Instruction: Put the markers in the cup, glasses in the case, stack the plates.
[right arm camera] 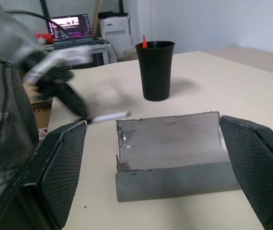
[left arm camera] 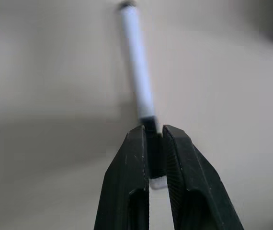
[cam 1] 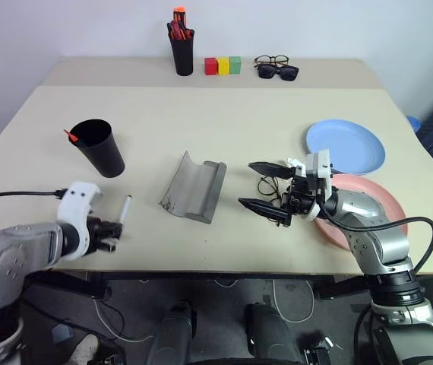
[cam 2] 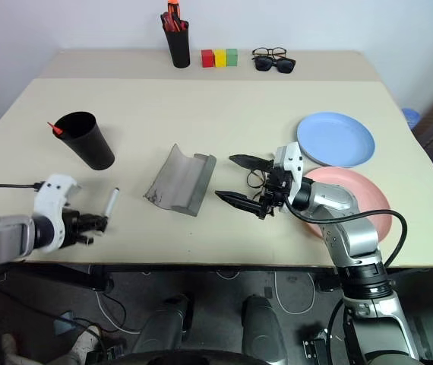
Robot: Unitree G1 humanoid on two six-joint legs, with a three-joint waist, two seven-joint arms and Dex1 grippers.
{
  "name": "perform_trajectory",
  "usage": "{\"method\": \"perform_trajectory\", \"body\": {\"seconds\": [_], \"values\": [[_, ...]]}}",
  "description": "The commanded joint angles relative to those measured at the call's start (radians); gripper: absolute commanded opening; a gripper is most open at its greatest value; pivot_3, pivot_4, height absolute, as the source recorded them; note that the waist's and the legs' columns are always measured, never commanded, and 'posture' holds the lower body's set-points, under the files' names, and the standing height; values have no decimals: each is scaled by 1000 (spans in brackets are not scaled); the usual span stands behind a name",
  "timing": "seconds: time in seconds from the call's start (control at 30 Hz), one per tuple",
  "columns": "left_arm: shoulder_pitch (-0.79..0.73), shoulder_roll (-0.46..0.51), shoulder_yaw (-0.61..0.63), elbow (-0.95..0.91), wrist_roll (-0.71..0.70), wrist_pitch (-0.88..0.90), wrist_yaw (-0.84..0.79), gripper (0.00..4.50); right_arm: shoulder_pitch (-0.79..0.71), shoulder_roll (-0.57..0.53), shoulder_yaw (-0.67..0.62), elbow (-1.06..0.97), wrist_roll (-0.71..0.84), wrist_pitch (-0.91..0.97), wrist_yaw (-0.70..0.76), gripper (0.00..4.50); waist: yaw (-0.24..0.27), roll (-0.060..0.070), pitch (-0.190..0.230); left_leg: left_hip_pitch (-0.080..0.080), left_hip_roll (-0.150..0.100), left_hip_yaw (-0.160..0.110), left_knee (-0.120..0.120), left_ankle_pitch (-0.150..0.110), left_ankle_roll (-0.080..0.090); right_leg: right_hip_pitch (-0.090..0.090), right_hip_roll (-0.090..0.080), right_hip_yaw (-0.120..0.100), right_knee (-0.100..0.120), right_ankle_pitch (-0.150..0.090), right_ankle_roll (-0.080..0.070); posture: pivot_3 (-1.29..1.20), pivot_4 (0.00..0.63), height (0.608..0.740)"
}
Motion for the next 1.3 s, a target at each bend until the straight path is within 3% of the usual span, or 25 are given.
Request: {"method": "perform_trajectory", "body": {"seconds": [0.03, 0.13, 0.17, 0.33, 0.47, 0.57, 0.73, 0.8, 0.93, 1.07, 1.17, 1.3], "values": [[-14, -13, -108, -63, 131, -386, -29, 525, -3, 20, -22, 0, -7, -43, -16, 4500, 11, 1, 0, 0, 0, 0, 0, 0, 0, 0, -1, 0, 0, 0, 0, 0, 150, 740], [-158, -201, -166, 98, 354, -855, 136, 525, 0, 42, -32, -3, -13, -65, -50, 4500, 26, 0, 0, 0, 1, 4, 1, -2, -3, 2, -2, 0, -4, 3, -5, 0, 150, 740], [-192, -225, -186, 145, 408, -939, 158, 525, 2, 47, -35, -7, -12, -68, -59, 4500, 26, -1, -1, -1, 1, 4, 1, -2, -3, 3, -1, 0, -6, 5, -6, 0, 150, 740], [-377, -314, -217, 360, 553, -1160, 258, 525, 7, 75, -57, -9, 15, -114, -56, 4500, 21, -1, -1, -1, 1, 7, 1, 3, 4, 4, 0, 2, -13, 10, -3, 0, 150, 740], [-502, -360, -198, 545, 674, -1292, 396, 525, -23, 109, -68, 0, 50, -133, -43, 4500, 15, -1, -1, -2, 1, 7, -1, 3, 4, 2, 0, 2, -11, 11, 9, 0, 150, 740], [-549, -367, -212, 704, 792, -1432, 514, 525, -56, 134, -63, 7, 55, -130, -53, 4500, 2, -1, -1, -2, 1, 7, -3, 3, 4, 1, 0, 2, -10, 11, 10, 0, 150, 740], [-574, -395, -201, 814, 855, -1507, 613, 525, -78, 144, -56, 13, 48, -126, -59, 4500, 0, -1, -1, -2, 1, 6, -2, 3, 4, 1, 1, 2, -9, 11, 10, 0, 150, 740], [-555, -416, -186, 780, 808, -1479, 584, 525, -78, 141, -56, 11, 45, -121, -60, 4500, 0, -2, -1, -2, 1, 6, -1, 3, 4, 1, 1, 2, -8, 11, 10, 0, 150, 740], [-418, -472, -106, 463, 508, -1130, 435, 525, -68, 125, -53, 5, 39, -111, -56, 4500, -6, -1, -1, -1, 1, 6, 0, 3, 4, 2, 0, 3, -8, 11, 10, 0, 150, 740], [-306, -410, -68, 218, 383, -902, 357, 525, -64, 120, -53, 5, 41, -111, -56, 4500, -7, -2, -1, -1, 1, 6, 0, 3, 4, -2, 1, 3, -1, 11, 10, 0, 150, 740], [-254, -359, -31, 78, 297, -707, 343, 1377, -65, 127, -48, 11, 39, -114, -60, 4500, -7, -1, 0, 0, 2, 6, 0, 3, 4, -1, 3, 4, 0, 11, 10, 0, 150, 740], [-206, -338, 13, -40, 216, -511, 354, 3405, -61, 133, -38, 14, 39, -111, -55, 4500, -4, -2, -1, 1, 2, 6, 2, 3, 4, 1, 3, 4, -1, 8, 7, 0, 150, 740]]}}
